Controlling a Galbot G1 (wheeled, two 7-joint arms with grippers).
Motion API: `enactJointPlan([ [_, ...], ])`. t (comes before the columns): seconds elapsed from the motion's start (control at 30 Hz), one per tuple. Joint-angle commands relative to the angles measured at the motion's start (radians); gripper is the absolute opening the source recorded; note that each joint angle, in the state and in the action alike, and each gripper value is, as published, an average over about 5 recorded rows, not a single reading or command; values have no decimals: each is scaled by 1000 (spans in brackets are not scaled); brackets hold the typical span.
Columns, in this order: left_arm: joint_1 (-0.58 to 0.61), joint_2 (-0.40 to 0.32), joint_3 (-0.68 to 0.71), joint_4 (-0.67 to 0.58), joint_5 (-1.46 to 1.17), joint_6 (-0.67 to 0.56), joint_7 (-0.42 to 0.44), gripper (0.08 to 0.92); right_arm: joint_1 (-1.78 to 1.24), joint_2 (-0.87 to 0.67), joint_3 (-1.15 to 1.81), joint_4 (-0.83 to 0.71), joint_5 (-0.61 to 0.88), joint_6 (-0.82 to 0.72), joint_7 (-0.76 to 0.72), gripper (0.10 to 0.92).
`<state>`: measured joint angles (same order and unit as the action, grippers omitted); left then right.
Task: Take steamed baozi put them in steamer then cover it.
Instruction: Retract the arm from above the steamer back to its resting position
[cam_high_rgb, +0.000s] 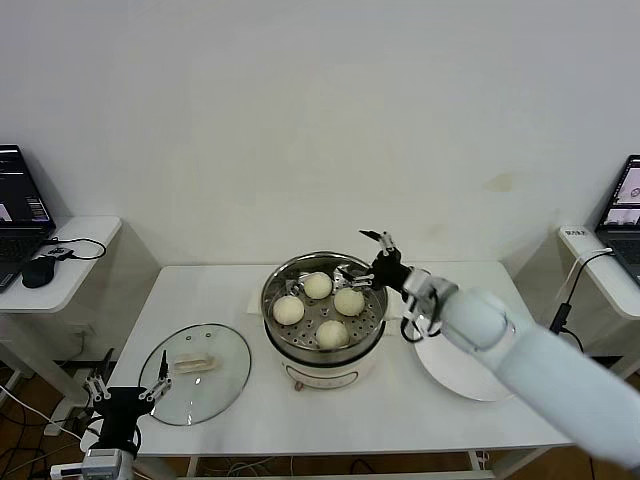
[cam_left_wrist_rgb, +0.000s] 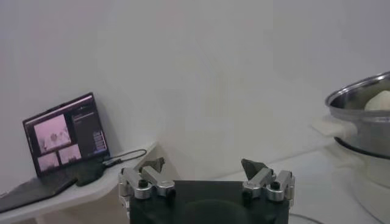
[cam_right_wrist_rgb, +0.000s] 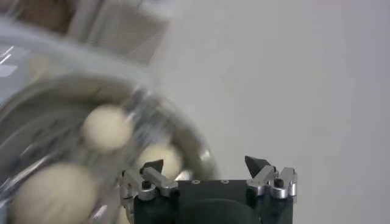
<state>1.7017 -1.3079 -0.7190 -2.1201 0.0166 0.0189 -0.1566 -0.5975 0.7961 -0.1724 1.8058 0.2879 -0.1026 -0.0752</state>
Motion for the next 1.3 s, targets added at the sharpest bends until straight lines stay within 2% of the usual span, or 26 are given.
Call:
enactJointPlan([
  [0.03,-1,-6,23,20,29,-26,-12,823,-741,334,734,47,-183,388,24,823],
  [0.23,-17,0,42,88,206,-59,-73,823,-875,553,966,106,-128,346,-91,823],
  [0.33,-33,2,16,156,452,-130,-110,823,-930,583,998,111,-105,297,-133,823],
  [0.43,-27,5,-34,213,748,-199,-105,823,-951,603,1031,102,-108,230,-165,823],
  [0.63,33,45,-73,275,1079,-222,-113,823,-975,640,1052,110,-100,188,-173,823],
  [0.93,-49,98,1,336,1222,-201,-77,823,-1005,668,1060,88,-138,226,-159,823],
  [1.3,-200,98,89,441,1245,-149,-27,823,-994,687,1065,27,-157,232,-159,823],
])
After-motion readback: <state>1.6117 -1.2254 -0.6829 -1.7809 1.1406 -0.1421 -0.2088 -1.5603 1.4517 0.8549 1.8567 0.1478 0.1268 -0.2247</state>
